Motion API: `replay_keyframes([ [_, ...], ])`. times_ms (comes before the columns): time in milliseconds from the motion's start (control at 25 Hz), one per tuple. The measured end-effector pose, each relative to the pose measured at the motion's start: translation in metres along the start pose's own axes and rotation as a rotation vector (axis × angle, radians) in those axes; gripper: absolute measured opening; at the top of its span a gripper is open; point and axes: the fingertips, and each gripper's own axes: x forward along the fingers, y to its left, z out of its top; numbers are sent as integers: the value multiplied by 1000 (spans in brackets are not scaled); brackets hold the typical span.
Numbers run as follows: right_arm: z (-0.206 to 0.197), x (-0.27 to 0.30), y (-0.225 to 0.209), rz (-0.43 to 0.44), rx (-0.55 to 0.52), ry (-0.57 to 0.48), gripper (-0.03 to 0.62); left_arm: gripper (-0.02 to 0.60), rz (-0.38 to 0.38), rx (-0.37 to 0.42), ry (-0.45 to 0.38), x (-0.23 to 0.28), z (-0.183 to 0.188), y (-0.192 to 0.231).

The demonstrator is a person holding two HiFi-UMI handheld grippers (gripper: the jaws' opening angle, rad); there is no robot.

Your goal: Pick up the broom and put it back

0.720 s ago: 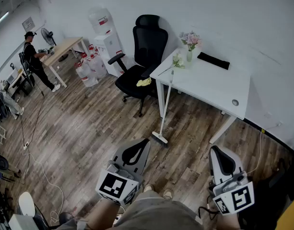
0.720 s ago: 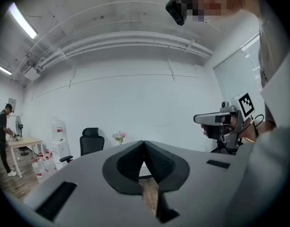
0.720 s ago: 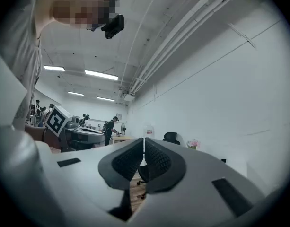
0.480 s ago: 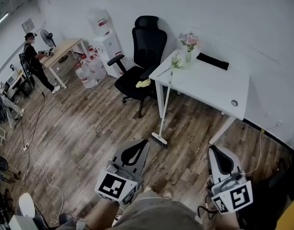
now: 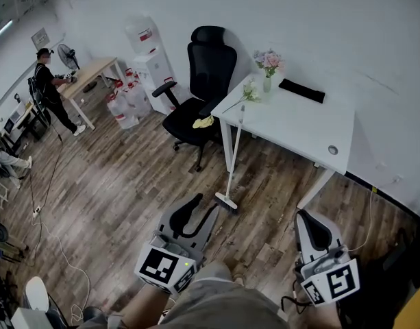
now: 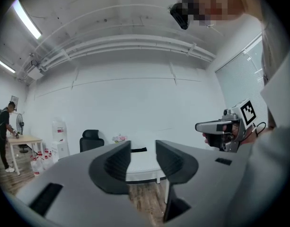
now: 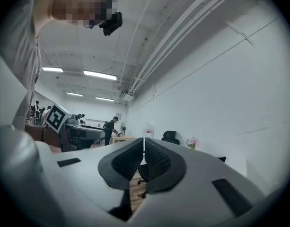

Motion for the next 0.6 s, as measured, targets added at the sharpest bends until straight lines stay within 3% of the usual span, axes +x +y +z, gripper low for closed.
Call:
replay_keyframes([
  [40, -1, 0, -1, -1, 2, 3, 34, 219, -4, -1, 3, 2, 0, 0],
  [80, -3, 1, -2, -3, 7, 5, 34, 243, -9, 4, 11, 4, -1, 0],
  [200, -3, 2, -8, -18, 13, -1, 34, 253, -22, 29, 34, 11, -6, 2],
  [600, -17, 46, -42, -46, 7, 34, 34, 256, -46, -1, 46, 56, -20, 34],
])
